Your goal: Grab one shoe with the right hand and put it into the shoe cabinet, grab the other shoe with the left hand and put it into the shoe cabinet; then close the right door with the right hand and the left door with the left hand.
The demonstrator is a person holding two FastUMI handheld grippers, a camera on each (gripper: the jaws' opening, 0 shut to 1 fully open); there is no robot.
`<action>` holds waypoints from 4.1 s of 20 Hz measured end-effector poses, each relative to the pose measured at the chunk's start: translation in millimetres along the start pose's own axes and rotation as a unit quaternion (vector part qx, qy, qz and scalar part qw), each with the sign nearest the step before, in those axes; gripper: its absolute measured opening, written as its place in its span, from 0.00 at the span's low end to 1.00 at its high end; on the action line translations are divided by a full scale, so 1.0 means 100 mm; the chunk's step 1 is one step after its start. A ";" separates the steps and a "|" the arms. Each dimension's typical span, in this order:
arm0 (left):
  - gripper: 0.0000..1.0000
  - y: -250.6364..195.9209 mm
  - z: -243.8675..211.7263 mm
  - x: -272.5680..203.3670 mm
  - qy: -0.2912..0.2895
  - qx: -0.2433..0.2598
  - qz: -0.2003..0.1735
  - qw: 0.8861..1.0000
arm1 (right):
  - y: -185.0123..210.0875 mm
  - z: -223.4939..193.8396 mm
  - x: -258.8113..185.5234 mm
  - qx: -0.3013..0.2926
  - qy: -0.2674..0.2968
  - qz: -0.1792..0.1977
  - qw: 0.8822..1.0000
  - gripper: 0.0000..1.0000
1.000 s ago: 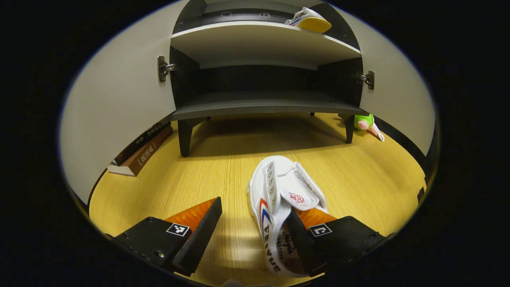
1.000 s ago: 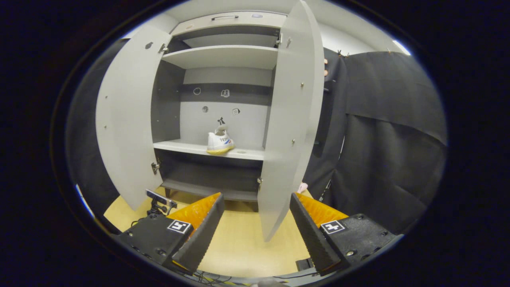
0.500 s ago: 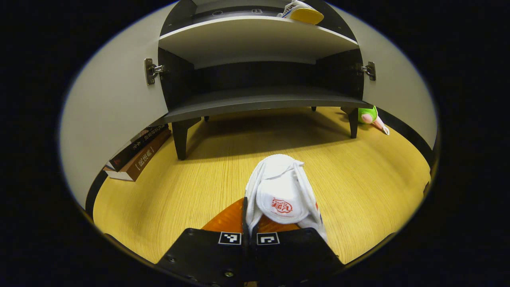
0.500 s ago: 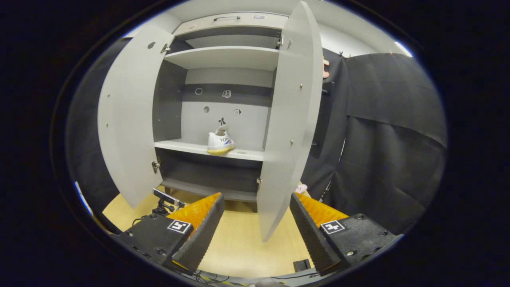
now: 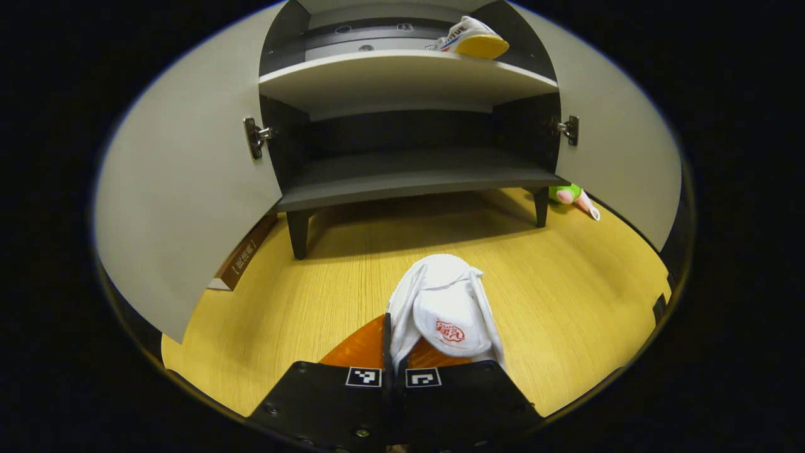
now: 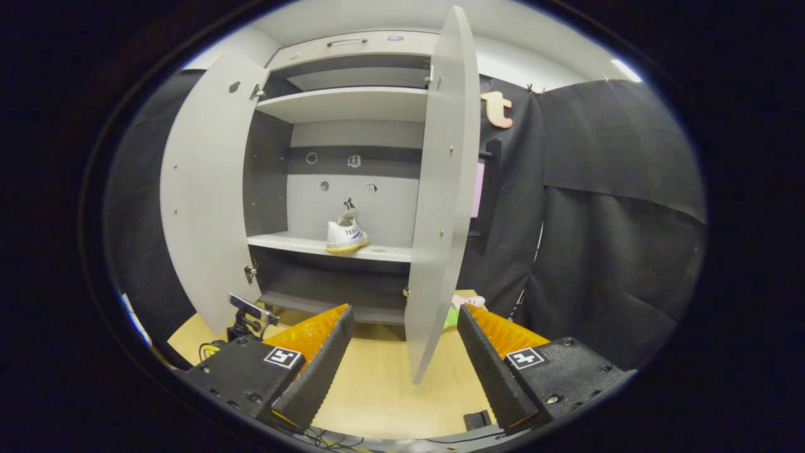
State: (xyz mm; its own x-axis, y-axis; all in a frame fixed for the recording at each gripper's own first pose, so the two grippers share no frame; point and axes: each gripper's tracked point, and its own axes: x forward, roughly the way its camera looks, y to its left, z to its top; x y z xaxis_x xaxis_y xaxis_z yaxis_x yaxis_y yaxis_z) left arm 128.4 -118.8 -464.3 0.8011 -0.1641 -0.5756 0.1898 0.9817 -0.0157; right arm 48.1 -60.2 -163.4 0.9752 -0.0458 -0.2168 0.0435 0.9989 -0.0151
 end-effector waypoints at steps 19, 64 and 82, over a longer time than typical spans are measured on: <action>0.00 0.33 2.95 -1.38 -0.147 -0.026 0.051 0.988 | -0.23 0.29 -0.03 0.048 -0.050 0.035 0.997 1.00; 0.97 0.49 3.86 -1.22 -0.187 -0.014 0.059 0.981 | -0.20 0.59 -0.08 0.022 -0.057 0.020 0.998 1.00; 0.96 0.44 3.08 -3.76 -0.325 -0.022 0.067 0.943 | -1.34 1.04 -0.02 0.019 -0.087 -0.100 0.991 1.00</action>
State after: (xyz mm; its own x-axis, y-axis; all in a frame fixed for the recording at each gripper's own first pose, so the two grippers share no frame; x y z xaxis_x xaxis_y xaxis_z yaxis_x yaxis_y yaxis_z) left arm 10.2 -43.5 3.7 0.9976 -0.0495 0.0486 0.0506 0.9985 -0.0217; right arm 63.3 -193.3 -59.7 0.9688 -0.2440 -0.0424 0.2441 0.9697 -0.0025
